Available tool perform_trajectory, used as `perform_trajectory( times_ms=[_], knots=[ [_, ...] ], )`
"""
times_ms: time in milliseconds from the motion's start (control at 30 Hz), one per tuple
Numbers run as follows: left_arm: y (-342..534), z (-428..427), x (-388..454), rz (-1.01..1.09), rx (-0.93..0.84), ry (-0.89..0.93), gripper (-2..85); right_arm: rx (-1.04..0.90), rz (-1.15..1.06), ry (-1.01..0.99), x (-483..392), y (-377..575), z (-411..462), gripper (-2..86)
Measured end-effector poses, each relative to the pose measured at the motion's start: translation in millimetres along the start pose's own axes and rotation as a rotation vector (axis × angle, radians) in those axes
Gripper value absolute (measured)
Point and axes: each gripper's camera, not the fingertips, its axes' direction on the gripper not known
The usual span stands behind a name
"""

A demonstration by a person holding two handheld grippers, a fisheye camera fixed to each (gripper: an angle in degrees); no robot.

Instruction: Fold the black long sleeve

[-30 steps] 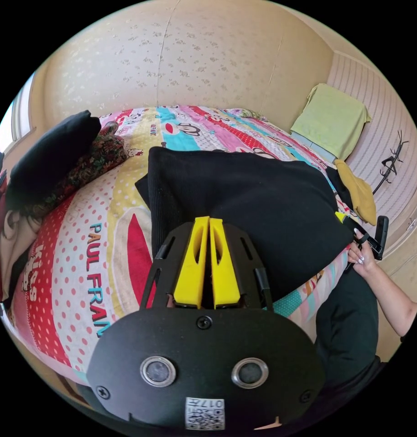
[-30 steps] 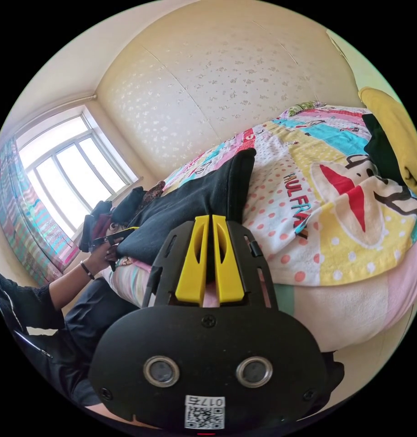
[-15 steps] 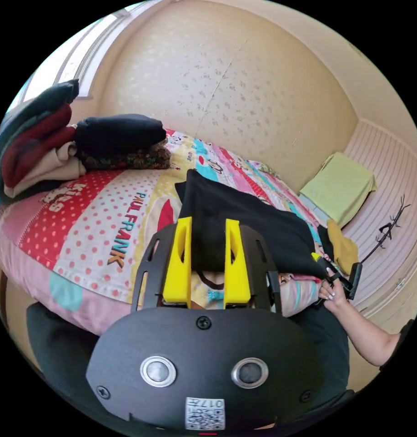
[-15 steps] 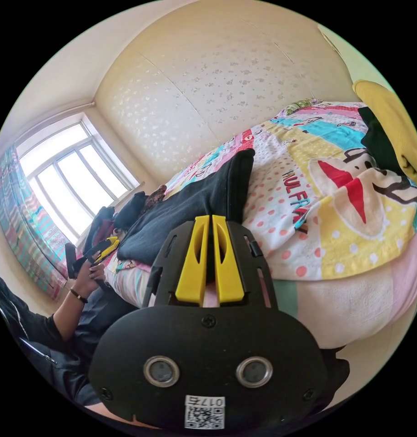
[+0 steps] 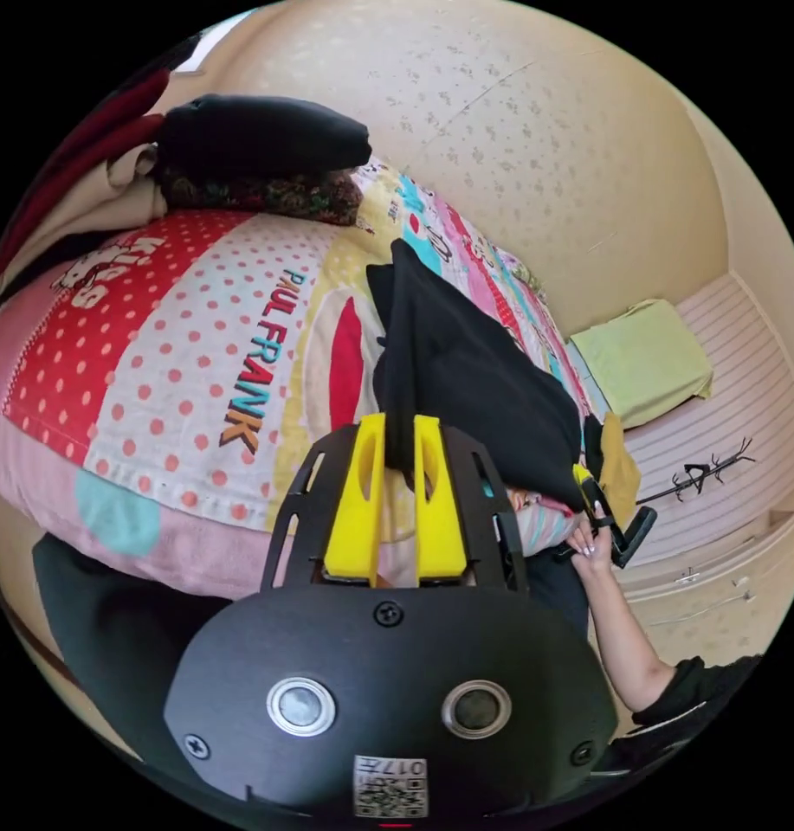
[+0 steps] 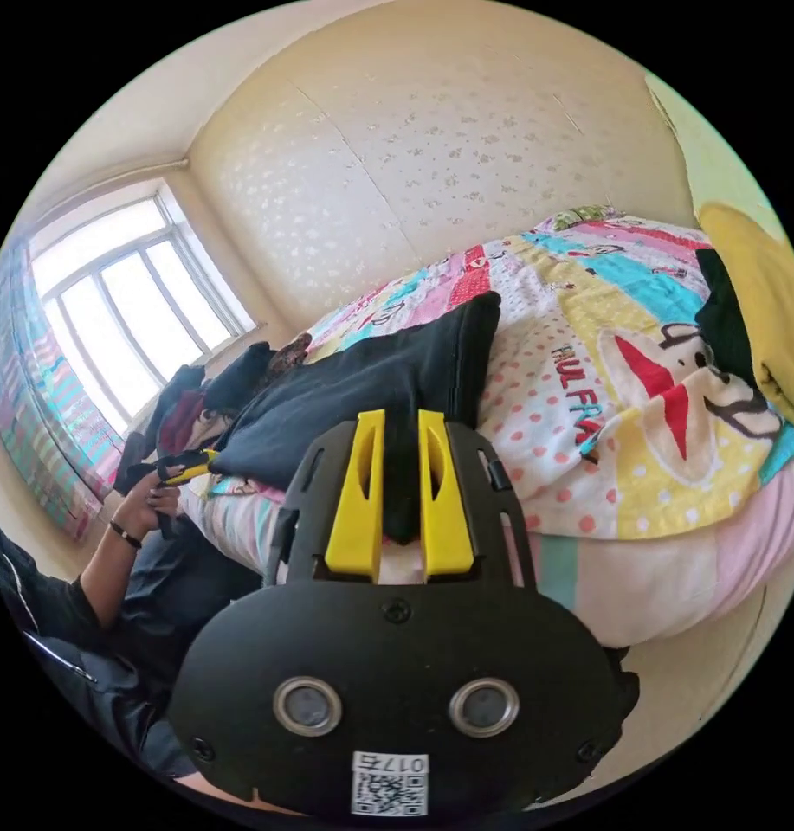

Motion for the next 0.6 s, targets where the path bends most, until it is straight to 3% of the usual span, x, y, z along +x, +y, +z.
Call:
perform_trajectory(
  times_ms=[167, 267, 533, 600],
  knots=[
    [-7.5, -33.1, 17.1, 0.018, 0.085, 0.042, 5.7, -0.025, -0.315, -0.197, -135.6, -26.7, 19.0, 10.3],
    [-10.0, -44.3, 25.1, 0.043, 0.107, 0.036, 5.6, -0.144, -0.486, -0.241, -226.3, -33.4, 58.0, 12.9],
    [-11.2, -57.2, -3.2, -0.006, 0.101, 0.161, 4.8, -0.351, -0.731, -0.048, -387.4, -21.2, 160.3, 16.8],
    [-11.9, -59.0, -11.0, -0.008, 0.092, 0.206, 4.4, -0.402, -0.819, 0.114, -420.3, -11.0, 185.9, 16.6]
  ],
)
